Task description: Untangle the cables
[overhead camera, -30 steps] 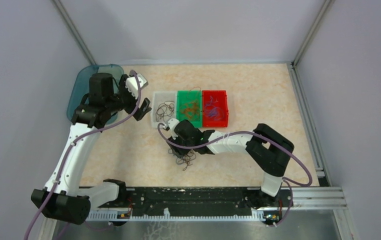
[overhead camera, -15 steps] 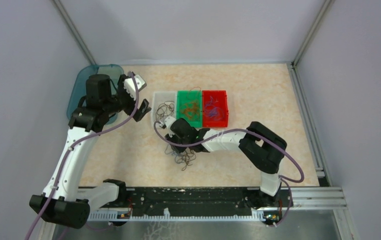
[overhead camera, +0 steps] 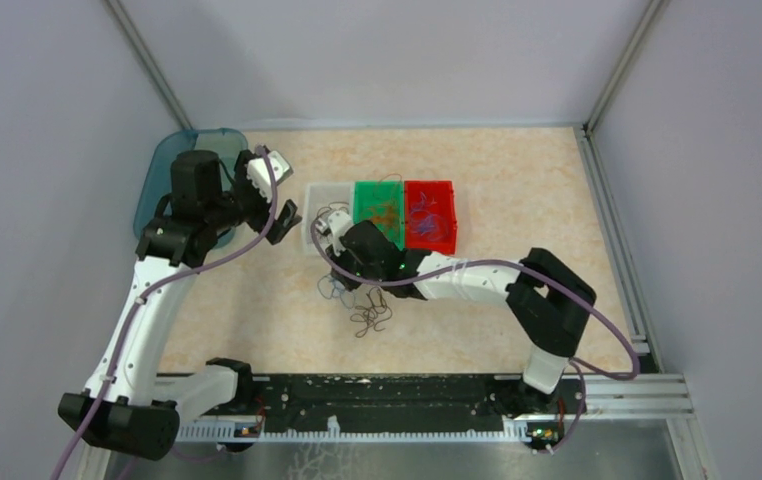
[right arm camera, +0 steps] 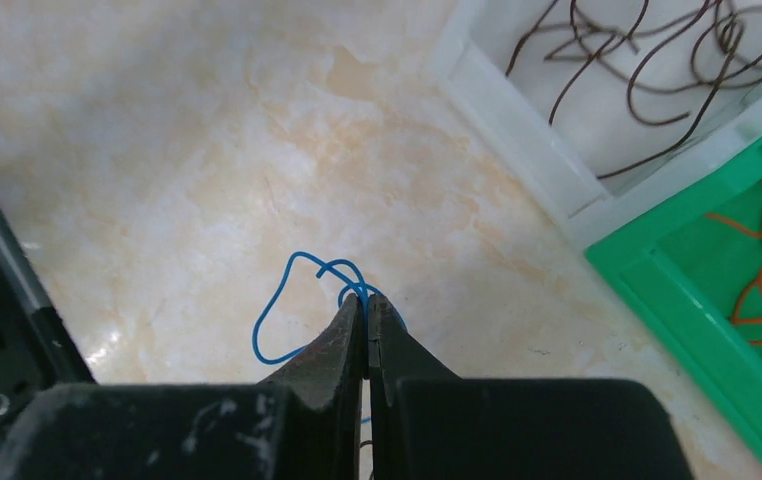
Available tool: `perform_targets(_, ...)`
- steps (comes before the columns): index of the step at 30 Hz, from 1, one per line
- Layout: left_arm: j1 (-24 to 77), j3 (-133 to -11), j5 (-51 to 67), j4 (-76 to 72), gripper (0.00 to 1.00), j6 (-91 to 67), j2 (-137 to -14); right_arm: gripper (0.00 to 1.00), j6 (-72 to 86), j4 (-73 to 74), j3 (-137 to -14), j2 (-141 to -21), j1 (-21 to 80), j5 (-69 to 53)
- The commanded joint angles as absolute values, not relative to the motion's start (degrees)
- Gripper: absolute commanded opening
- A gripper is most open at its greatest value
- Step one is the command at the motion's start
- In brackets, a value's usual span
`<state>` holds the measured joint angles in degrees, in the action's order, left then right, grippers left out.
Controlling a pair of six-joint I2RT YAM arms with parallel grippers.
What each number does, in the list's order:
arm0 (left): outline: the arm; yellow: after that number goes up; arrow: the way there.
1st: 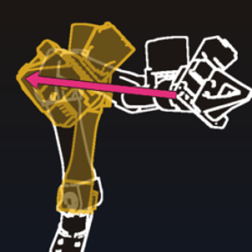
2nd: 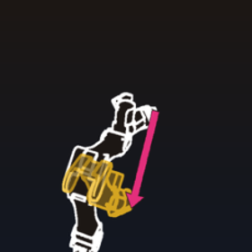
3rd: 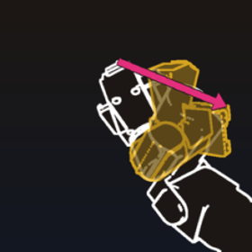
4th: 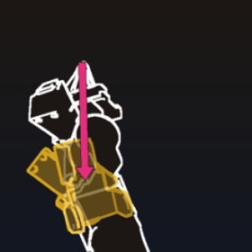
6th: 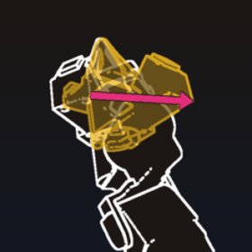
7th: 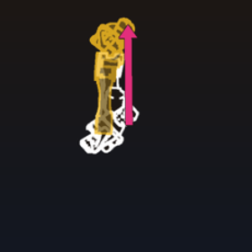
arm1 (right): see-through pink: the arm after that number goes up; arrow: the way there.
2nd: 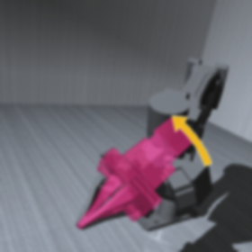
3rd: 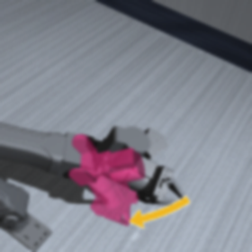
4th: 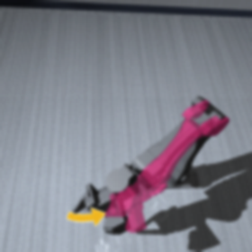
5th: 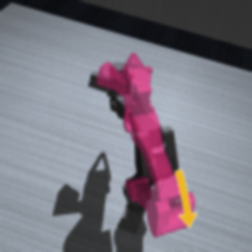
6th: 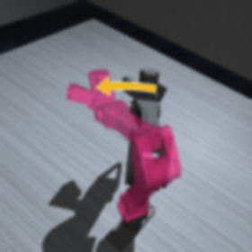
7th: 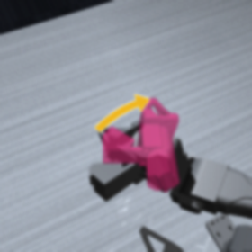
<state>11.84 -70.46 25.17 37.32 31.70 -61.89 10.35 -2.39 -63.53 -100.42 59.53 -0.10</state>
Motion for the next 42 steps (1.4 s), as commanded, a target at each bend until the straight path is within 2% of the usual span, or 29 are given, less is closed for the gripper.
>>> perform_targets(1,11.43,-69.96,24.37,35.75,1.00,31.93,-60.63,0.00,11.92,-7.76,-67.21,-91.37,59.91,0.10)
perform_targets(10,11.43,-70.14,24.39,35.33,1.00,31.50,-60.30,0.00,13.84,-8.47,-67.14,-80.81,56.79,1.70)
perform_targets(17,11.38,-70.11,24.54,35.76,1.00,30.60,-60.83,0.00,12.08,-4.04,-65.24,-76.61,47.67,6.91)
perform_targets(24,11.35,-70.13,24.95,35.97,1.00,30.27,-61.26,0.00,10.15,-2.84,-61.85,-77.39,35.58,12.40)
perform_targets(33,11.34,-69.79,27.24,37.40,1.00,31.28,-61.90,0.00,6.59,-4.93,-64.03,-86.68,29.44,18.20)
perform_targets(34,11.34,-69.66,28.06,38.23,1.00,32.01,-61.99,0.03,6.25,-4.96,-64.84,-88.43,29.17,17.89)
perform_targets(36,11.34,-69.09,31.14,40.87,1.00,34.20,-62.24,0.17,5.69,-3.27,-67.12,-91.17,29.09,16.86)
perform_targets(39,11.43,-65.72,35.88,43.98,1.00,37.43,-62.23,0.42,6.73,-3.55,-67.25,-90.35,29.09,16.43)
perform_targets(42,11.52,-61.95,39.28,44.21,1.00,39.26,-62.20,0.50,7.11,-6.95,-63.63,-85.65,29.28,11.68)
